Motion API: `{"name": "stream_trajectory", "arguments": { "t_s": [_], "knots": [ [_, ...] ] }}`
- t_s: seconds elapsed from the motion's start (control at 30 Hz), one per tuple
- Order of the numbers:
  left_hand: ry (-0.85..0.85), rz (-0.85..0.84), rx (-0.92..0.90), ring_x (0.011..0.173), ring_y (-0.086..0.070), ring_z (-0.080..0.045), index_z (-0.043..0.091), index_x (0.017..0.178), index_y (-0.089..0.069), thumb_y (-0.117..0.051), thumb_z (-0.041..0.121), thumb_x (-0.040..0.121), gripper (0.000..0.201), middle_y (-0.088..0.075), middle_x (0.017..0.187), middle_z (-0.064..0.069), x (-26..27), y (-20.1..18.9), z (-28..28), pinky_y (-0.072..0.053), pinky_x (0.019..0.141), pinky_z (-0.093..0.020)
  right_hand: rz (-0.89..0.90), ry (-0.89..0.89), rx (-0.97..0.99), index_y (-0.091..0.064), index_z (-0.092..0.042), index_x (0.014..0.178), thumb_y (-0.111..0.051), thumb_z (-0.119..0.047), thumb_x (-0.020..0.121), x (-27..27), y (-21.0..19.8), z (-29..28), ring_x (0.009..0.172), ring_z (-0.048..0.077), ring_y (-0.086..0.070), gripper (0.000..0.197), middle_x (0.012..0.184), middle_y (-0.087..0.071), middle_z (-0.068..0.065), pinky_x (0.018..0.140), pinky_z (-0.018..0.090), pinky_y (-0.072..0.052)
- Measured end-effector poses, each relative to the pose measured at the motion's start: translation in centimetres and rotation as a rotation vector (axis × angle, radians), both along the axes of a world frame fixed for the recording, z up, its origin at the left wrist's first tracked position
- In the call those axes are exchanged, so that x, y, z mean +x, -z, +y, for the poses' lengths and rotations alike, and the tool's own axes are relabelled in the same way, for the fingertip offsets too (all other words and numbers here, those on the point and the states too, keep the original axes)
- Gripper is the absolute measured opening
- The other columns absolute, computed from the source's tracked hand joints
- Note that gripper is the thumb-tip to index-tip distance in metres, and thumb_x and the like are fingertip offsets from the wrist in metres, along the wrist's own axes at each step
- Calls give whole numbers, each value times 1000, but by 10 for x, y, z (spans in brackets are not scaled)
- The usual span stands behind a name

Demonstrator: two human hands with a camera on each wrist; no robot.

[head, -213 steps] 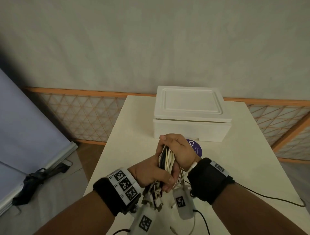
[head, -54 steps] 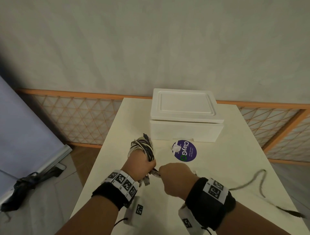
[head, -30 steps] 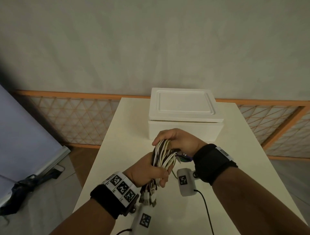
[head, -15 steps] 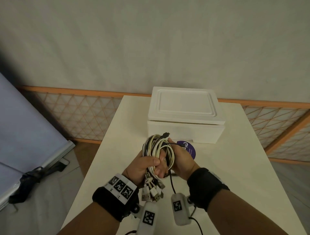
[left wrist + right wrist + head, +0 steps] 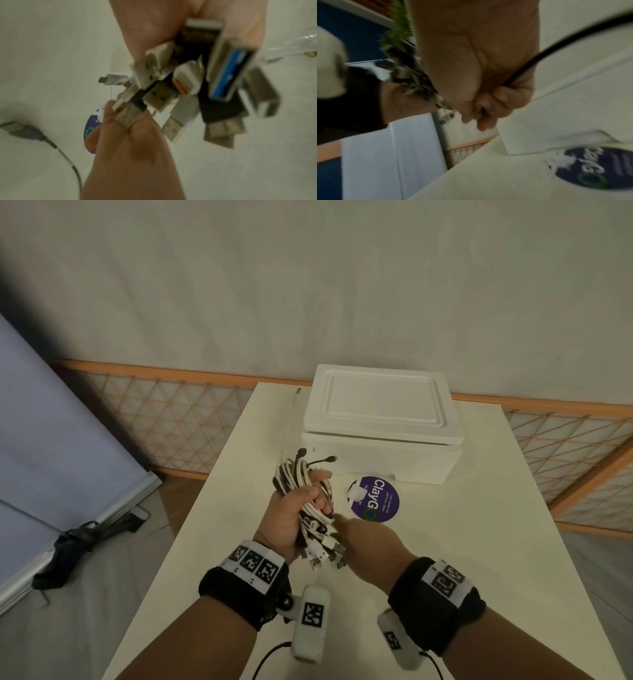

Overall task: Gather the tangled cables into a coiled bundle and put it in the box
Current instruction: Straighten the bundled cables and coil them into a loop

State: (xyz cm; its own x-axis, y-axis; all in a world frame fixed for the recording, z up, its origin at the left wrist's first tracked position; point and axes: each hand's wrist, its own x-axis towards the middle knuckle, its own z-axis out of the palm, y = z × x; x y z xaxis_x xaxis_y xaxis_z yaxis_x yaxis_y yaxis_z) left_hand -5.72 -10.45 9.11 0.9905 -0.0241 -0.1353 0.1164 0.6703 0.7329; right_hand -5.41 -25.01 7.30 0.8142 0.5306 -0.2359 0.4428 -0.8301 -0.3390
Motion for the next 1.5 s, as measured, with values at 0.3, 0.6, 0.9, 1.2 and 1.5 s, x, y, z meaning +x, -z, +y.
{"name": "stream_trajectory", "arguments": {
  "t_s": [0.3, 0.6, 0.9, 1.2, 1.5],
  "knots": [
    [-4, 36, 643, 81, -67, -20, 23, 126, -55, -62, 14, 74, 53, -72, 85, -9, 5, 18, 14, -52, 68, -33, -216, -317, -199, -56, -11, 118, -43, -21, 98, 1, -40, 2, 94, 27, -63, 26, 108, -59, 7, 79, 45, -54],
    [320, -46, 1082, 54, -64, -11, 7, 84, -62, -66, 10, 84, 5, -65, 67, -4, -1, 13, 12, -52, 50, -26, -159, -173, -310, -62, -13, 106, -51, -30, 94, -1, -77, -6, 101, 28, -60, 23, 107, -63, 10, 78, 37, -49],
    [556, 37, 836, 57, -59, -25, 20, 108, -59, -80, 31, 49, 63, -63, 66, -17, -9, 19, 24, -52, 60, -37, -531, -201, 157, -76, -33, 79, -52, -54, 76, 40, -95, -30, 68, 15, -62, 32, 73, -66, -11, 65, 31, -42],
    [511, -82, 580, 49, -53, -18, 4, 79, -60, -66, 5, 62, 17, -56, 55, -4, -15, -7, 17, -48, 60, -30, -439, 22, 663, -74, -24, 92, -45, -47, 92, 58, -18, -15, 77, 10, -61, 37, 81, -66, -6, 72, 35, -50],
    [479, -47, 355, 47, -48, -22, 4, 76, -62, -65, 10, 59, 18, -50, 47, -8, -17, -4, 16, -43, 67, -34, 156, 205, 904, -63, -33, 116, -43, -14, 91, 45, 17, 0, 106, 13, -63, 37, 110, -69, -4, 96, 41, -50]
  ]
}}
